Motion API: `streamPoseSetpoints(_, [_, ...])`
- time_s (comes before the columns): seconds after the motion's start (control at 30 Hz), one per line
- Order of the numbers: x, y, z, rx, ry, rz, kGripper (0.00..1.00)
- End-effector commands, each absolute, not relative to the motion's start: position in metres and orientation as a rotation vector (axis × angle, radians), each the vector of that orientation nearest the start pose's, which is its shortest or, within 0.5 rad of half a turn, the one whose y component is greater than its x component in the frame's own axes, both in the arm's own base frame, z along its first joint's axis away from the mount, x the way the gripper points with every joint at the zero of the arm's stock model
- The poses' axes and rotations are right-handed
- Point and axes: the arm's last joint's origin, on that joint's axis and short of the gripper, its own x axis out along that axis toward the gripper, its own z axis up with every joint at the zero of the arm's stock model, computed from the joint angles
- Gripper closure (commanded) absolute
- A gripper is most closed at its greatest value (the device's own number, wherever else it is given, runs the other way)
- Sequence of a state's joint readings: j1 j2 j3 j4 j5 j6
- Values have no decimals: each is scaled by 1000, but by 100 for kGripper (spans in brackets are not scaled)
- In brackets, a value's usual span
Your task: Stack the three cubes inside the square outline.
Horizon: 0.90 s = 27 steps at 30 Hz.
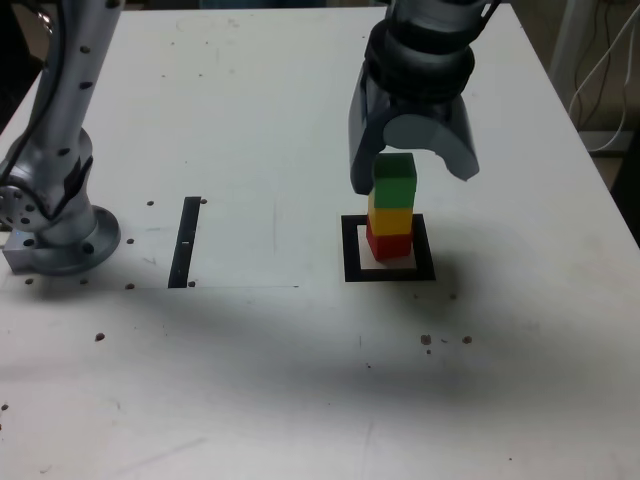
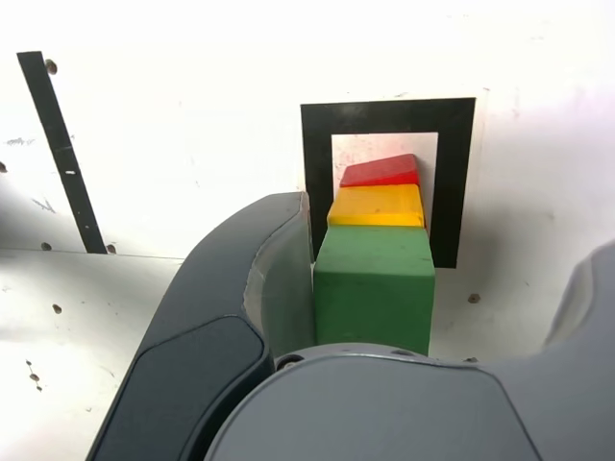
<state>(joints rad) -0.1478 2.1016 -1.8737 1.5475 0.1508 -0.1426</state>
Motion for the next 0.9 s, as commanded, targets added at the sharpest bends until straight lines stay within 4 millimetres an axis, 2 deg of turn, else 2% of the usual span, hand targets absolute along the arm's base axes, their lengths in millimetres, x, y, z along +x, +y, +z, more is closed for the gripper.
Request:
streamPoseSetpoints(0.0, [370,-48,300,168,1756,128,1])
streamPoseSetpoints(0.17, [357,-51,309,172,1759,135,1])
streamPoseSetpoints(0.3, [335,-53,329,167,1732,138,1])
streamPoseSetpoints(0.47, [292,-46,355,149,1689,134,1])
streamPoseSetpoints(0.6, [254,-40,369,137,1672,123,1])
streamPoseSetpoints(0.73, [212,-33,369,115,1694,103,1])
streamPoseSetpoints(0.87, [178,-28,355,103,1756,90,1])
